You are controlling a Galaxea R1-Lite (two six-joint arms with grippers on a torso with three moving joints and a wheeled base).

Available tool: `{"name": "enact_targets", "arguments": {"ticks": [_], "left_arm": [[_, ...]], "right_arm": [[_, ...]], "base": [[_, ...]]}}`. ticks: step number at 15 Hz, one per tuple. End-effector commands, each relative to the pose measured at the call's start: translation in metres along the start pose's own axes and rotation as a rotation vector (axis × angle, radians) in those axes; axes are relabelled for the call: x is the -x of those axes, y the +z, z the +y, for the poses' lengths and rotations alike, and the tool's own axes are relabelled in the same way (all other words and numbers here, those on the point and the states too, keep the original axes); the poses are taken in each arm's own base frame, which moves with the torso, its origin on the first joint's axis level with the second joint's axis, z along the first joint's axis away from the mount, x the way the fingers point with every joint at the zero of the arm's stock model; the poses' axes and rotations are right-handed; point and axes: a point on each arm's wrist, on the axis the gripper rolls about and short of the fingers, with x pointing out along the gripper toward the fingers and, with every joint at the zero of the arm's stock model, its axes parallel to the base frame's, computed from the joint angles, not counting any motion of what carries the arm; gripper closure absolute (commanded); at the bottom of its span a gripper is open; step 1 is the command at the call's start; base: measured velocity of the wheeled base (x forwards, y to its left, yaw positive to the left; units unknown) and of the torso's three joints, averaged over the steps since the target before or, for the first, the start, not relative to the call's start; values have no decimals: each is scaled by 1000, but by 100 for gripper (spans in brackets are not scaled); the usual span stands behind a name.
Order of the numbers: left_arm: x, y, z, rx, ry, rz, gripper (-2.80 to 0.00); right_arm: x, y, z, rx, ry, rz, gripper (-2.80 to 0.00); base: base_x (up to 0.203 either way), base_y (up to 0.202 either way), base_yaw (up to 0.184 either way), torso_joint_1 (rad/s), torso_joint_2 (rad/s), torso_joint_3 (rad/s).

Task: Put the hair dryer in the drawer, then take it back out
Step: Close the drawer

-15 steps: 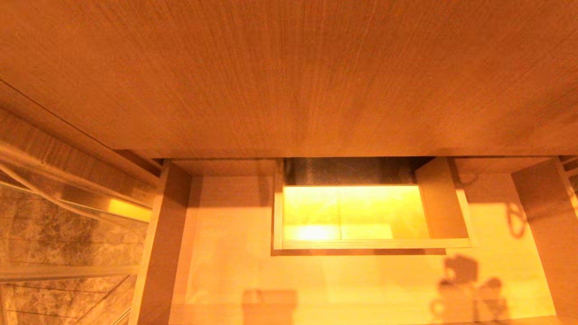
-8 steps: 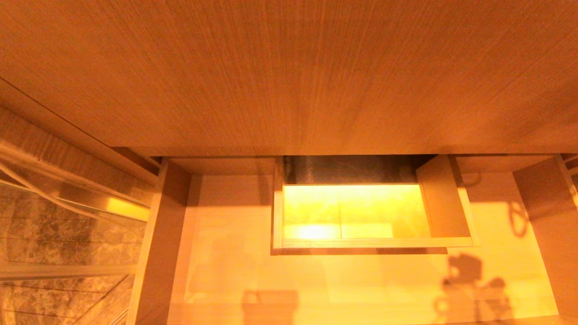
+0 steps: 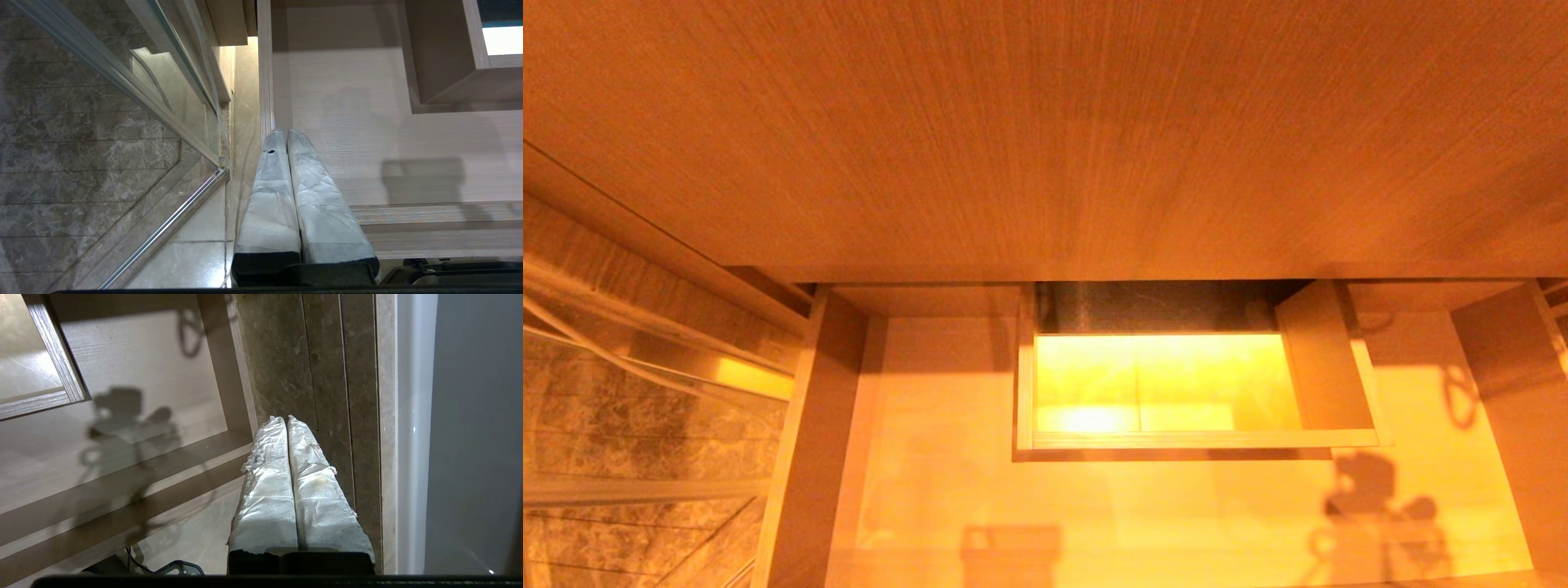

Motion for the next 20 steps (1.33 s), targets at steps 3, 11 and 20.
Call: {"name": "enact_targets", "arguments": {"ticks": [3, 11, 20], "left_arm": [[0, 0, 0, 1, 0, 1, 0], [0, 0, 0, 1, 0, 1, 0], [0, 0, 0, 1, 0, 1, 0]], "right_arm": [[1, -3, 1, 1, 3, 14, 0], [1, -8, 2, 6, 10, 32, 0], [-27, -42, 18, 29, 63, 204, 0]], "base": [[0, 0, 0, -276, 77, -208], [0, 0, 0, -613, 66, -530], [0, 0, 0, -144, 13, -143]]}}
